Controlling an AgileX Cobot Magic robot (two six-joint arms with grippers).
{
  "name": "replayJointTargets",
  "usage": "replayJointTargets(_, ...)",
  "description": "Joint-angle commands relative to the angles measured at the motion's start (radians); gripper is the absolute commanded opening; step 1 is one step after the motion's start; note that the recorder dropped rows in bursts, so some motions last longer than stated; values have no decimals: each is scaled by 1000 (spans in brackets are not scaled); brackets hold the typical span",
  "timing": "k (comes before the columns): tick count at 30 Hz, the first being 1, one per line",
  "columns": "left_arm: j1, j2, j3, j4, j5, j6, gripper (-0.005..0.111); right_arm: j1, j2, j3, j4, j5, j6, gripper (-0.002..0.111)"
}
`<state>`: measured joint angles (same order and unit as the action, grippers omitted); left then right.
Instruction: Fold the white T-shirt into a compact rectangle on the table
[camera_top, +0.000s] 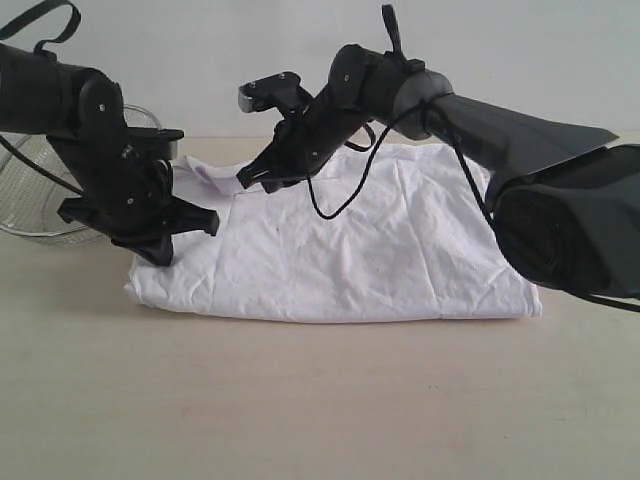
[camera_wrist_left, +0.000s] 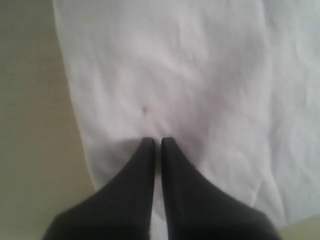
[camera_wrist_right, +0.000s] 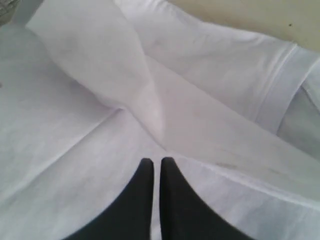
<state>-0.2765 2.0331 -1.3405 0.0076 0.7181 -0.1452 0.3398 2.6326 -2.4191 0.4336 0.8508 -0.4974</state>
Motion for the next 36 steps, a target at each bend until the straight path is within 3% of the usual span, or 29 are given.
replayJointTargets(1, -1, 22, 11, 0, -38, -21, 4, -5, -2, -5, -1, -35, -14, 0)
replayJointTargets(5, -1, 20, 0, -20, -97, -16, 4, -11, 10, -5, -16, -32, 9, 0)
replayJointTargets(11, -1, -1, -85, -26, 26, 20, 4, -40, -31, -5, 8, -7, 20, 0)
replayJointTargets(15, -1, -21, -131, -28, -13, 36, 4, -77, -62, -5, 43, 96, 47, 0)
replayJointTargets(27, -1, 152, -330, -28, 1, 108, 4, -125, -213, -5, 84, 365, 70, 0)
replayJointTargets(36, -1, 231, -421, -26, -84, 110, 4, -145, -296, -5, 56, 370, 79, 0)
